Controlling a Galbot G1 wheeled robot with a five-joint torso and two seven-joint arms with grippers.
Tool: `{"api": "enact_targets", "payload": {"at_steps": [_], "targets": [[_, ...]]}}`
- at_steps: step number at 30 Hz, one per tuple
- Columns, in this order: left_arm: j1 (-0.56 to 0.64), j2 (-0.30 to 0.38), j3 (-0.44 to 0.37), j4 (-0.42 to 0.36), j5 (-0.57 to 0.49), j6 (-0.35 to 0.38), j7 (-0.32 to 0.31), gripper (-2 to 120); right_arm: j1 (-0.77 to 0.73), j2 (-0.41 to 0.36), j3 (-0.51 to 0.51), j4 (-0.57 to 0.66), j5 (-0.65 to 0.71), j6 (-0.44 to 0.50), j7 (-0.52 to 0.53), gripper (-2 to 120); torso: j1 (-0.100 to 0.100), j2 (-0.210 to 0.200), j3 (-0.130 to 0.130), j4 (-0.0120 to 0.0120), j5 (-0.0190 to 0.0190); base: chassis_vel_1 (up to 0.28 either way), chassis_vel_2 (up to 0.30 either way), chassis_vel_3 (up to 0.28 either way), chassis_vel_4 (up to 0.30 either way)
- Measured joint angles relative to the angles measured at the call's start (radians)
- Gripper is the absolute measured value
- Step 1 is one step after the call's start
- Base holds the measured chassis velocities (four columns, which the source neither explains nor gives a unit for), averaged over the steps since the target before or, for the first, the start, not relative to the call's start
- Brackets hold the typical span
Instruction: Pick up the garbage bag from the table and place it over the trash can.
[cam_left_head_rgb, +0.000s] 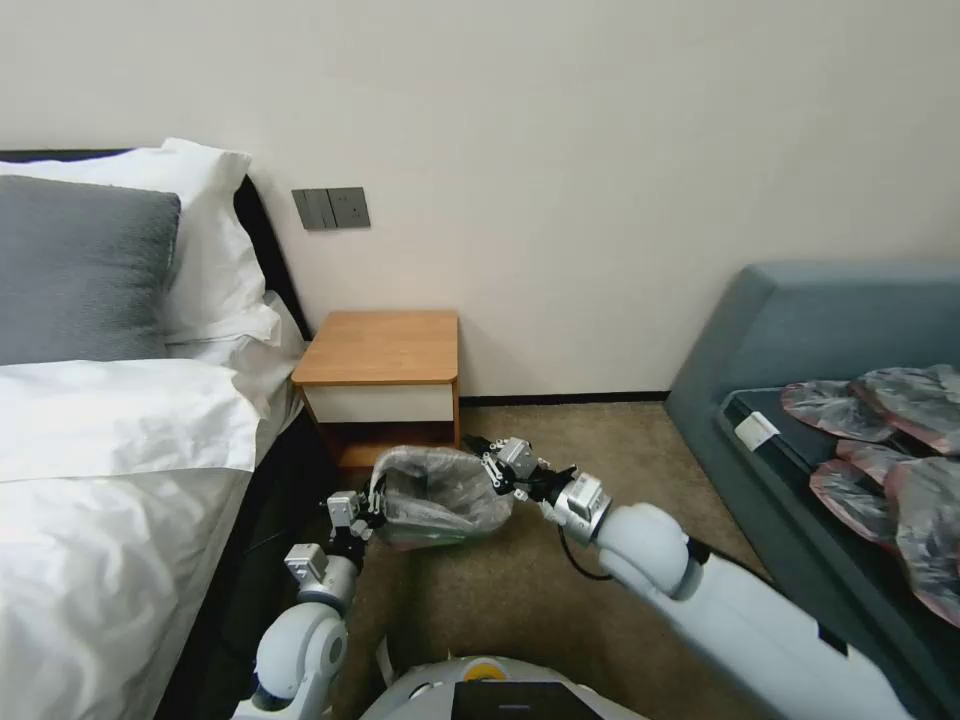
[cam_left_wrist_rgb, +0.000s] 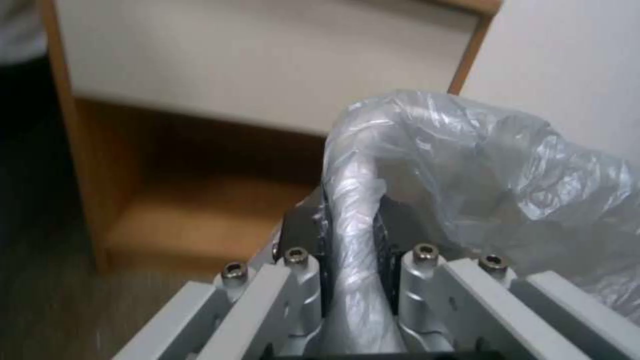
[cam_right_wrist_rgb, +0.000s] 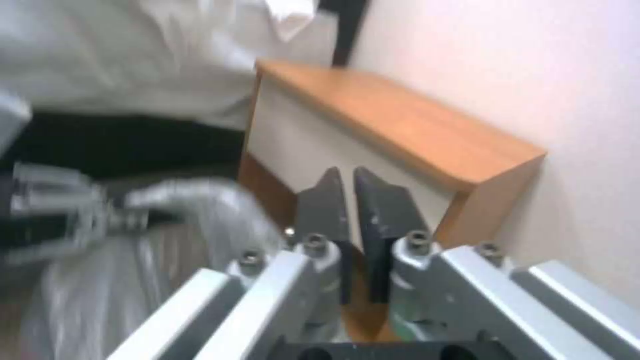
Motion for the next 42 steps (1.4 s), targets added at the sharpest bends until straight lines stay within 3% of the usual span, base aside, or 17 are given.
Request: {"api": "enact_targets", "payload": {"at_steps": [2,3,6,7,10,18,20,21,25,38,42], "targets": [[-0.005,0.0,0.005,-0.006,-0.078,0.052,-0.029,9,-0.124,0.09,0.081,0.013,-0.055,0.041,-0.04,18,0.0,0.0,0.0,-0.0012,0.0,0.0,0.0,0.0,0.0],[-0.005,0.0,0.005,-0.006,-0.078,0.052,-0.029,9,-0.124,0.09,0.081,0.013,-0.055,0.041,-0.04,18,0.0,0.0,0.0,-0.0012,0.0,0.0,0.0,0.0,0.0],[-0.006,0.0,0.013,0.002,-0.132,0.077,-0.052,9,-0.274,0.212,0.163,-0.008,-0.132,0.133,-0.107,32,0.0,0.0,0.0,-0.0015,-0.0002,0.0,0.0,0.0,0.0],[-0.006,0.0,0.013,0.002,-0.132,0.077,-0.052,9,-0.274,0.212,0.163,-0.008,-0.132,0.133,-0.107,32,0.0,0.0,0.0,-0.0015,-0.0002,0.0,0.0,0.0,0.0],[-0.005,0.007,0.022,0.019,-0.156,0.092,-0.071,9,-0.366,0.295,0.215,-0.052,-0.184,0.254,-0.201,46,0.0,0.0,0.0,-0.0011,-0.0003,0.0,0.0,0.0,0.0],[-0.003,0.012,0.043,0.048,-0.15,0.105,-0.088,9,-0.438,0.376,0.229,-0.095,-0.243,0.35,-0.281,75,0.0,0.0,0.0,-0.001,-0.0003,0.0,0.0,0.0,0.0],[-0.003,0.012,0.043,0.048,-0.15,0.105,-0.088,9,-0.438,0.376,0.229,-0.095,-0.243,0.35,-0.281,75,0.0,0.0,0.0,-0.001,-0.0003,0.0,0.0,0.0,0.0],[-0.001,0.009,0.048,0.051,-0.141,0.105,-0.088,9,-0.447,0.384,0.229,-0.099,-0.251,0.355,-0.291,85,0.0,0.0,0.0,-0.001,-0.0003,0.0,0.0,0.0,0.0],[-0.003,0.004,0.051,0.063,-0.136,0.104,-0.094,9,-0.449,0.387,0.225,-0.101,-0.255,0.357,-0.303,98,0.0,0.0,0.0,-0.001,-0.0002,0.0,0.0,0.0,0.0],[0.005,-0.003,0.059,0.097,-0.131,0.085,-0.093,9,-0.438,0.386,0.22,-0.107,-0.249,0.358,-0.315,100,0.0,0.0,0.0,-0.001,-0.0002,0.0,0.0,0.0,0.0],[0.007,-0.004,0.061,0.101,-0.122,0.086,-0.084,21,-0.431,0.385,0.216,-0.114,-0.245,0.357,-0.316,100,0.0,0.0,0.0,-0.0011,-0.0002,0.0,0.0,0.0,0.0]]}}
